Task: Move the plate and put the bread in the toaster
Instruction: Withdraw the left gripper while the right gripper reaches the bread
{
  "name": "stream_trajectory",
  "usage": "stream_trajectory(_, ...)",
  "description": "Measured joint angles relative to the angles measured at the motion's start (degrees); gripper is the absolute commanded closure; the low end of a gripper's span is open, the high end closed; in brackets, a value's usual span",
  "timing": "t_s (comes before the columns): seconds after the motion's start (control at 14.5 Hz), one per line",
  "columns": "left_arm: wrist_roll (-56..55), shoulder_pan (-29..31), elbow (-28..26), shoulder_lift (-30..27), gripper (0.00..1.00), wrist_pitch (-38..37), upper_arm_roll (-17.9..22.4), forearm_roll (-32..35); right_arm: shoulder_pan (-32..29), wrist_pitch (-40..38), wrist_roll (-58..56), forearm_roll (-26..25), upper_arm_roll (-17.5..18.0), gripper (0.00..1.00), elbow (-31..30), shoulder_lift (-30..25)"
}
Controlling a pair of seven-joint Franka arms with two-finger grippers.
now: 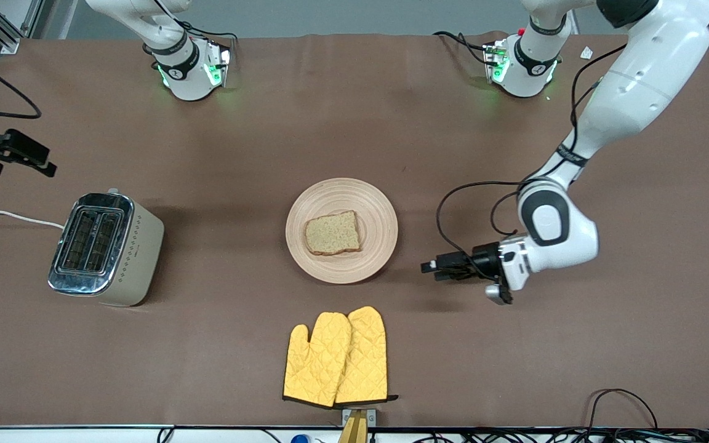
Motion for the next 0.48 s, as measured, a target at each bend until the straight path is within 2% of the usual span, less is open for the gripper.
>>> stream_trajectory(0.21,-7.2,5.3,-0.1,-3.9,0.00,-1.9,0.4,15.3,2.9,1.1,1.1,7.3,0.1,0.00,-0.2,1.2)
stream_trajectory(0.34,-11.1,9.0,1.8,-4.8,0.00,-7.0,0.4,26.9,5.3,3.2,3.6,9.5,0.2,0.00,-0.3,3.6)
stream_trajectory(0.48,-15.6,11.0,5.8,-5.1,0.00,-14.1,0.4,35.2,9.2,6.3,8.2,10.0,0.3,0.00,-0.5,6.6)
